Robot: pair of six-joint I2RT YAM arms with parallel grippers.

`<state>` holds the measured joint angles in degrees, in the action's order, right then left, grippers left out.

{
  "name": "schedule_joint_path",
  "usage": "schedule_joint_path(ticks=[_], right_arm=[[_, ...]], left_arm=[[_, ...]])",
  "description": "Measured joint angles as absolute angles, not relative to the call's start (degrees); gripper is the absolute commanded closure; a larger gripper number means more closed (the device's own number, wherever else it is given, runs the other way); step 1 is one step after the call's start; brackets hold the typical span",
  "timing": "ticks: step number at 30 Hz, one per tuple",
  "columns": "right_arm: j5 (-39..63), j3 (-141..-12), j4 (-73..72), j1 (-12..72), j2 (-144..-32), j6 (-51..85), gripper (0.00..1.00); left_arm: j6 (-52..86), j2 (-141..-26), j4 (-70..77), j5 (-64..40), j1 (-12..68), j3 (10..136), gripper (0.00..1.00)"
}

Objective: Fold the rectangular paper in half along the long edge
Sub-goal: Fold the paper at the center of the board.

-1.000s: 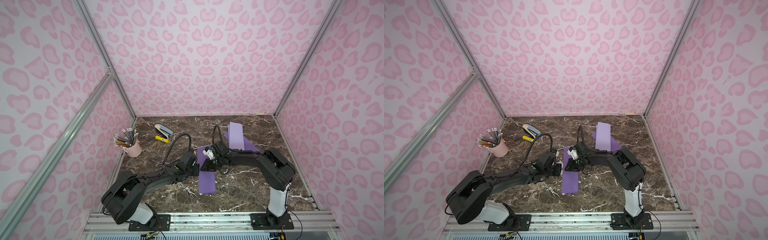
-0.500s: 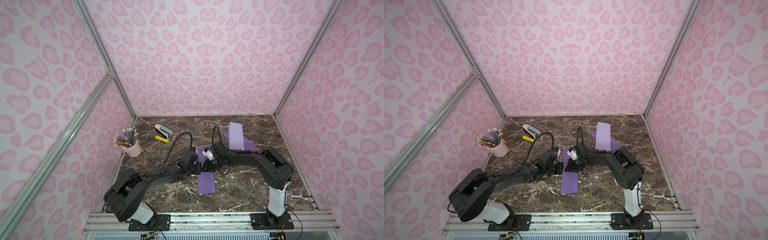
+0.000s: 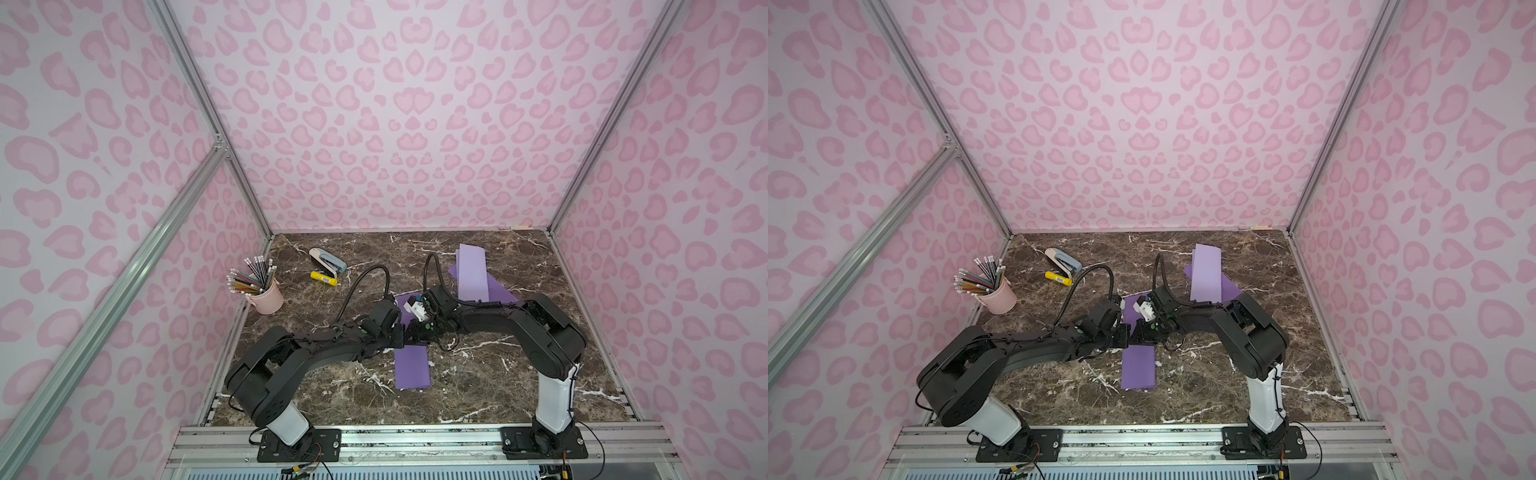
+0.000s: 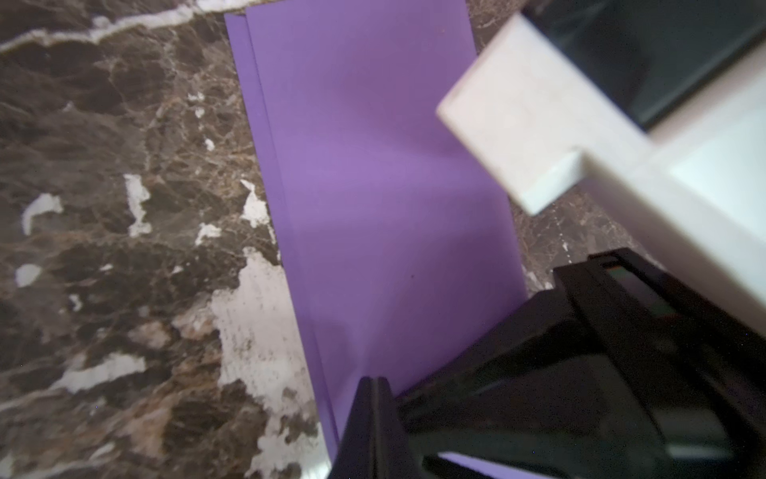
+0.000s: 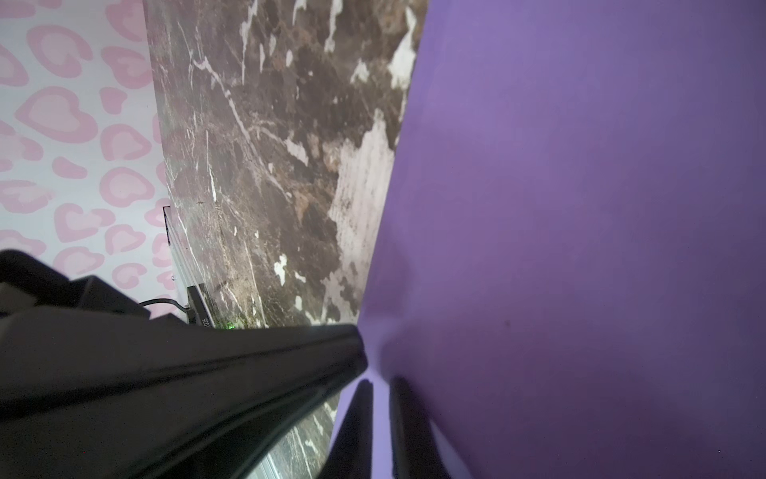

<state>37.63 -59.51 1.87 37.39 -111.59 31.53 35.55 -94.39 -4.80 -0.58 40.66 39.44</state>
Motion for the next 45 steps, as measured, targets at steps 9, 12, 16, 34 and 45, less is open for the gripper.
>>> schedule_joint_path(ticks=[9, 12, 16, 34, 45], right_arm=[[37.63, -59.42, 1.72, 37.39, -111.57, 31.53, 0.85], [37.41, -59.44, 1.91, 37.43, -111.24, 31.53, 0.85], [36.99, -59.18, 3.55, 36.69, -108.44, 31.53, 0.87], [37.45, -56.45, 2.63, 29.23, -105.1, 31.48, 0.9], [39.07, -54.94, 0.16, 28.6, -107.11, 31.53, 0.9]], left_arm=[[35.66, -96.01, -1.65, -0.6, 40.71, 37.56, 0.96], [36.01, -95.94, 0.34, -0.58, 40.71, 36.58, 0.96], [36.23, -95.77, 2.35, -0.34, 40.82, 35.44, 0.96], [36.56, -96.01, 4.08, 0.03, 40.93, 34.79, 0.96], [36.64, -95.02, 1.85, 0.08, 40.93, 35.2, 0.96]])
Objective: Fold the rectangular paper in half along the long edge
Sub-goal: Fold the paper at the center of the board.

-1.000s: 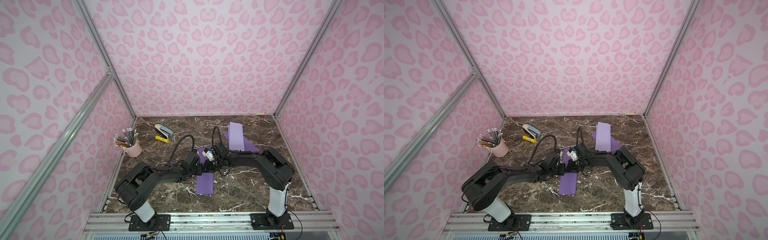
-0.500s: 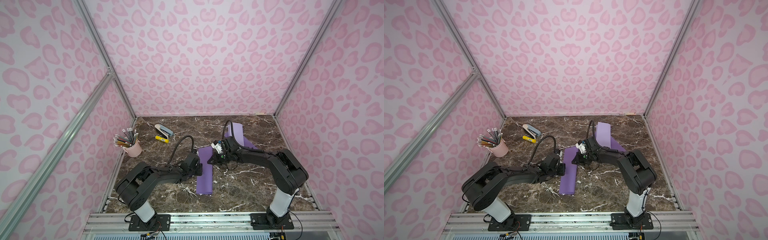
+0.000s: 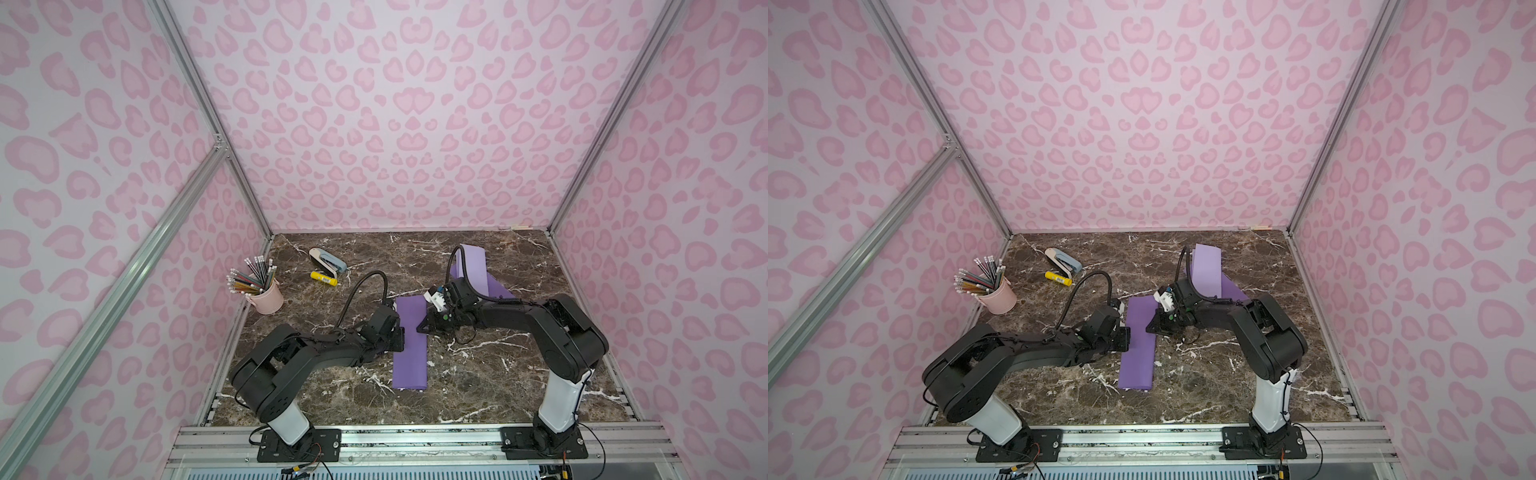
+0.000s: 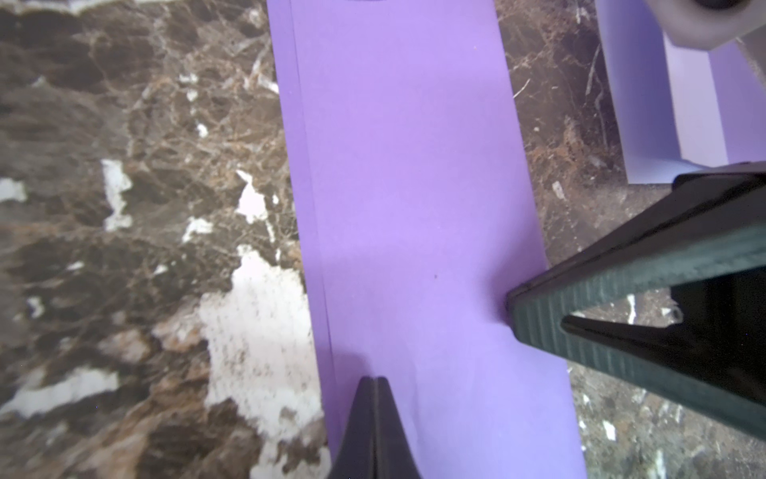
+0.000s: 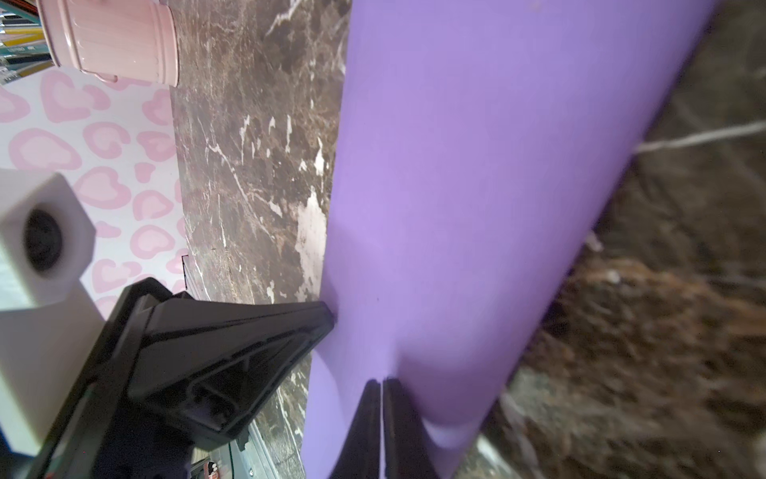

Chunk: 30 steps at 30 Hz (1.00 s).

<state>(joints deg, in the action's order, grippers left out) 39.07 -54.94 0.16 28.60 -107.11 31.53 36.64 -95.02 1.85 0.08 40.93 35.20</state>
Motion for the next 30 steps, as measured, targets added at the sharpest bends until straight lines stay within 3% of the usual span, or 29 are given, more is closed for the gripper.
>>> schedule_joint_path(ticks=[10, 30], right_arm=[[39.97, -54.65, -0.78, 28.6, -107.59, 31.51, 0.9], [40.4, -54.35, -2.31, 28.88, -109.54, 31.75, 0.9]], left_arm=[[36.56, -89.95, -3.51, 0.01, 40.91, 37.04, 0.96], [36.4, -93.54, -4.86, -0.86, 41.8, 38.46, 0.96]])
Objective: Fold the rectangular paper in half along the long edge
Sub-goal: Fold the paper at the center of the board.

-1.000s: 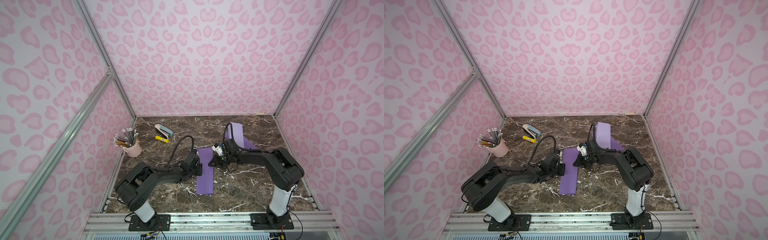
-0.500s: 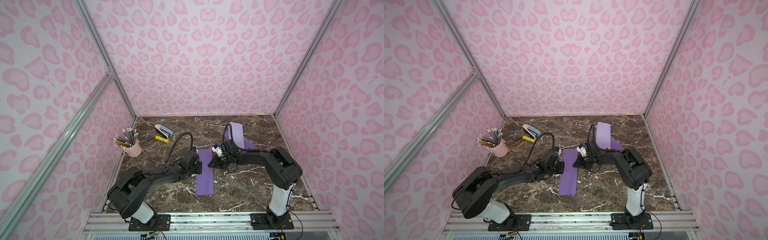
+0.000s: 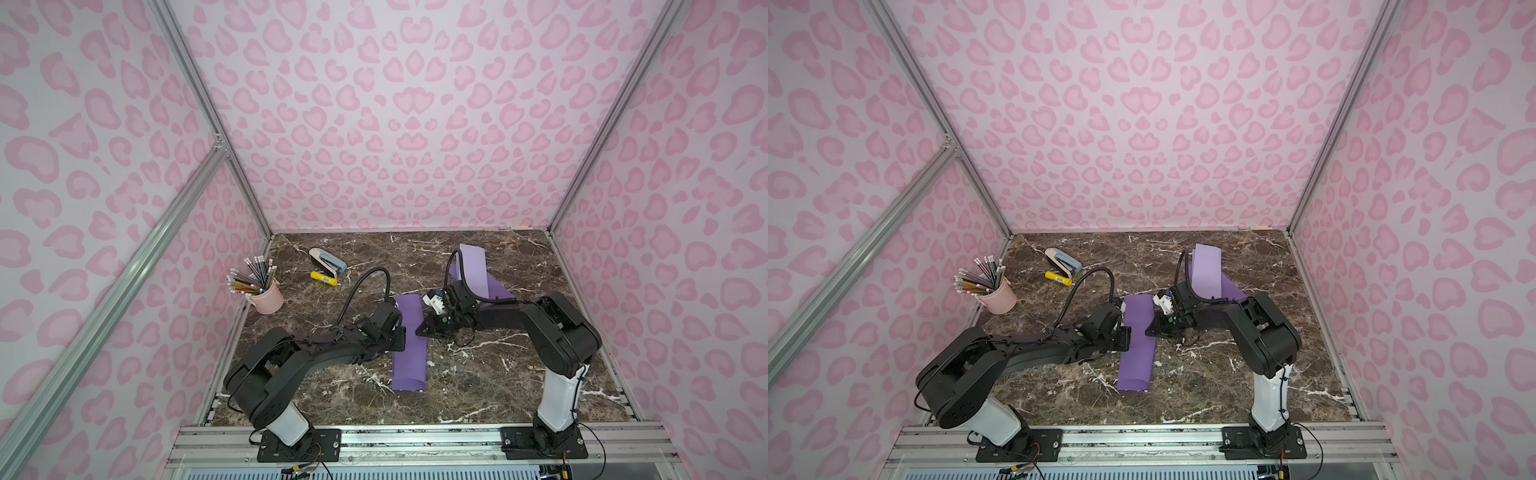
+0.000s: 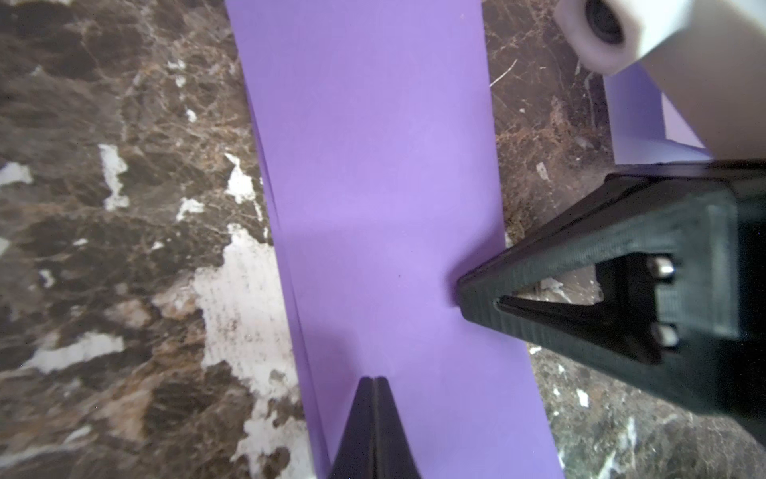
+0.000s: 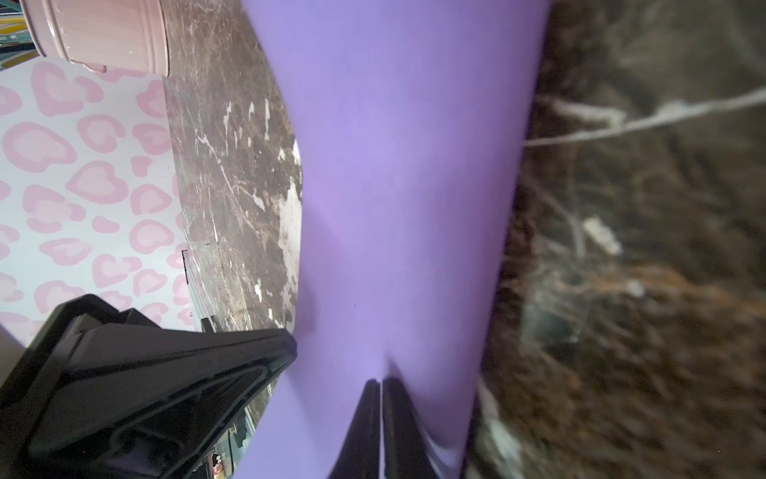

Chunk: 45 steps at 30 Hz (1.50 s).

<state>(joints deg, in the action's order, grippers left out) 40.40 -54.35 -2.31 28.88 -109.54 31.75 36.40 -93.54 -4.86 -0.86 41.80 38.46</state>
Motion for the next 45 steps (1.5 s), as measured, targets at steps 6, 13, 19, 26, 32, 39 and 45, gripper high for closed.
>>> schedule_joint_path(ticks=[6, 13, 19, 26, 32, 39, 45], right_arm=[[40.86, -54.7, -2.94, 29.04, -110.17, 31.75, 0.9], [41.3, -54.65, -3.46, 29.08, -110.41, 31.73, 0.9], [41.47, -53.6, -4.51, 28.58, -110.13, 31.7, 0.9], [42.09, -49.04, -4.16, 24.51, -106.85, 30.24, 0.9], [40.32, -46.76, -2.24, 23.0, -103.33, 28.93, 0.9], [38.65, -47.55, -0.91, 29.56, -98.85, 30.33, 0.91], [38.15, -47.03, -2.87, 30.74, -101.08, 32.6, 0.92]], left_arm=[[36.4, -94.72, -4.75, -0.93, 42.11, 38.79, 0.96], [36.42, -95.02, -4.05, -0.84, 42.11, 37.67, 0.96], [36.64, -94.63, -1.67, -0.4, 42.15, 36.12, 0.96], [37.41, -94.08, 0.86, -0.03, 42.15, 34.35, 0.96], [37.52, -94.02, 1.93, 0.01, 42.15, 33.76, 0.96], [37.52, -94.48, 2.33, 0.01, 42.15, 34.06, 0.96], [37.52, -94.5, 2.24, 0.03, 42.17, 34.15, 0.96]])
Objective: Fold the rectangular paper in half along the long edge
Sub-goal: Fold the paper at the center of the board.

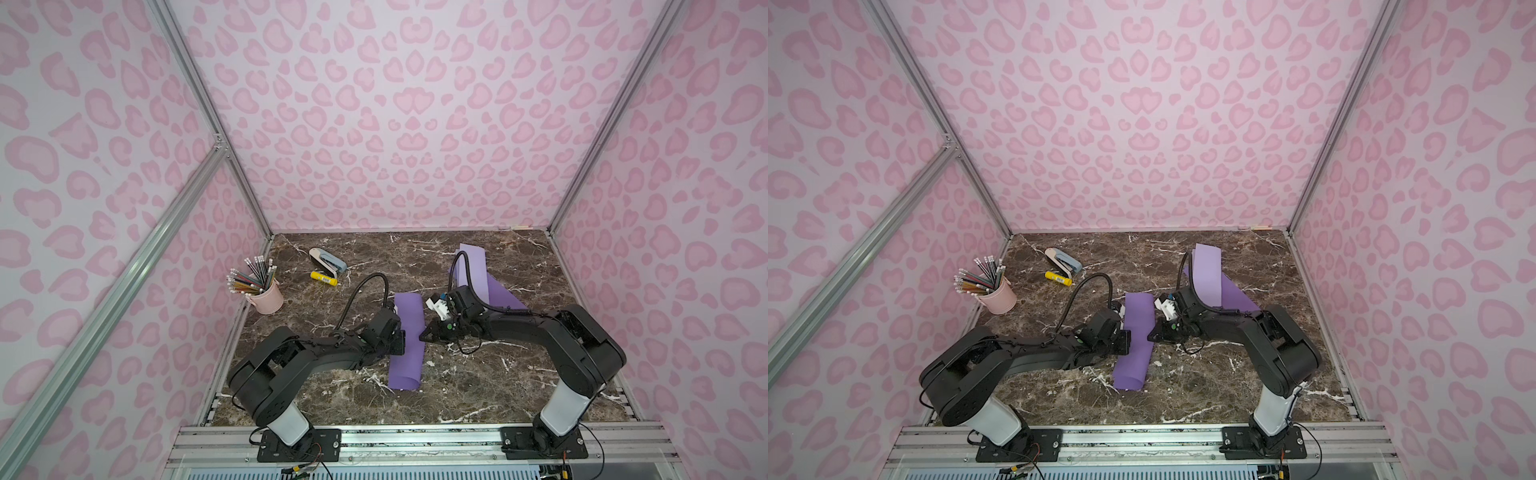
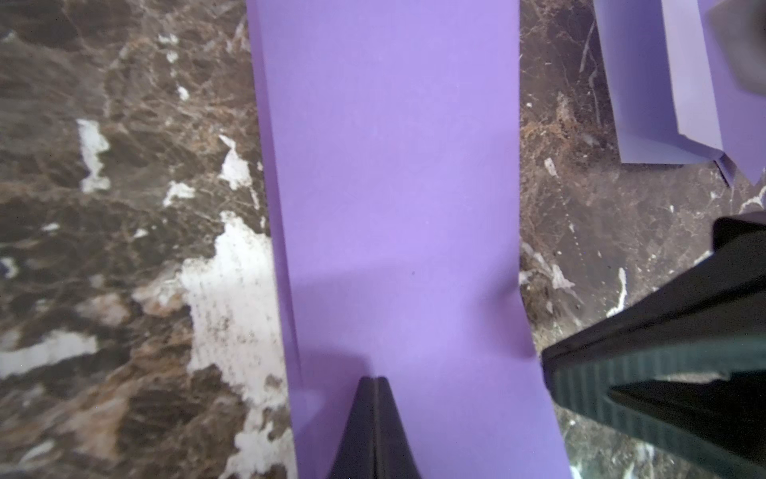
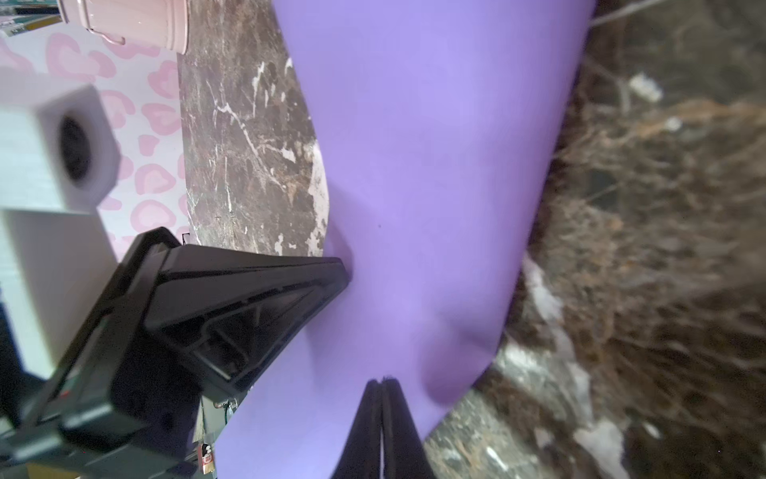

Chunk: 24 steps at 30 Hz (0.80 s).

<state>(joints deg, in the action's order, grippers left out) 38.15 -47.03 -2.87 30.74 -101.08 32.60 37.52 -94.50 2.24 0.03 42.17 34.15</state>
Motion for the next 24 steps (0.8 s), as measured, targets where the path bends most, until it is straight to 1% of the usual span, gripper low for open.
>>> schedule_joint_path(ticks=[6, 10, 13, 16, 18, 21, 24], right_arm=[[39.64, -43.24, -6.98, 29.52, -102.72, 33.17, 0.93], [40.95, -38.28, -8.64, 25.98, -99.59, 32.51, 0.93], [40.05, -36.97, -5.82, 24.36, -96.66, 31.46, 0.93], [37.19, -37.76, -1.89, 25.89, -93.91, 31.07, 0.93], [36.71, -39.86, -0.75, 28.53, -93.27, 31.11, 0.93], [36.32, -43.29, -1.37, 32.67, -94.67, 32.18, 0.93], [36.03, -44.93, -1.93, 35.05, -97.69, 33.26, 0.94]], left_arm=[[37.52, -94.52, 2.13, 0.03, 42.17, 34.24, 0.96], [37.5, -94.5, 2.13, 0.05, 42.19, 34.24, 0.96], [37.5, -94.5, 2.13, 0.1, 42.19, 34.24, 0.96], [37.5, -94.61, 2.07, 0.12, 42.19, 34.33, 0.96], [37.5, -94.91, 2.2, 0.12, 42.19, 34.57, 0.96], [37.5, -95.39, 2.39, 0.08, 42.19, 34.96, 0.96], [37.5, -95.42, 2.33, 0.05, 42.19, 35.07, 0.96]])
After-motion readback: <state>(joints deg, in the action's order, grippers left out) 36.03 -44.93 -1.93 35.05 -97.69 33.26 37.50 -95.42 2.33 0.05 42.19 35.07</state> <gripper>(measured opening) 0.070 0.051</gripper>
